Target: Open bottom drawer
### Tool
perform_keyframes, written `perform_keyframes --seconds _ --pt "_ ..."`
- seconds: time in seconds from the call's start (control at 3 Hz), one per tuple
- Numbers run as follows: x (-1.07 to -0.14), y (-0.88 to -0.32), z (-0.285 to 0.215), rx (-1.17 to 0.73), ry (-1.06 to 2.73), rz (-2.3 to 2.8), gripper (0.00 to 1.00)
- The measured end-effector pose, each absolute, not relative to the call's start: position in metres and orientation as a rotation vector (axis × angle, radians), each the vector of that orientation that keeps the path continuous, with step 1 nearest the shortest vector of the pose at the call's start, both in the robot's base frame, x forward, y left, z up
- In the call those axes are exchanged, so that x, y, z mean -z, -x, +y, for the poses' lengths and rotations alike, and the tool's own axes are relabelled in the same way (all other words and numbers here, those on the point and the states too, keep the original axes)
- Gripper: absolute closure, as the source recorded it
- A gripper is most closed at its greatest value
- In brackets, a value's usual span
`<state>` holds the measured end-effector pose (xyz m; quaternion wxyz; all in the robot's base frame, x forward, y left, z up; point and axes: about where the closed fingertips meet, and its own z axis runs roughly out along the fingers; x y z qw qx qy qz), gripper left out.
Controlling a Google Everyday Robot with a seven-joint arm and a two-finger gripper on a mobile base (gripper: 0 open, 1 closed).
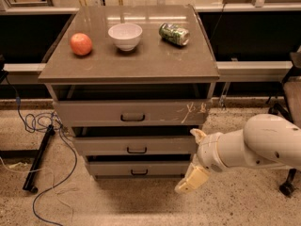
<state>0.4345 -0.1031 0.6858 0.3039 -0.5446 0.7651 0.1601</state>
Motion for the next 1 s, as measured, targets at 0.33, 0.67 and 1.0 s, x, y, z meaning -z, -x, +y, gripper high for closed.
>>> perform_keyframes --seconds 0.33,0.67,1.0 --pt "-0.686 -0.434 -0.103 -0.424 1.444 2.027 0.00" --pt "-0.655 -0.441 -0.091 -0.446 1.451 2.010 0.00" --pt "-0.603 -0.447 -0.080 -0.484 1.471 1.988 0.00"
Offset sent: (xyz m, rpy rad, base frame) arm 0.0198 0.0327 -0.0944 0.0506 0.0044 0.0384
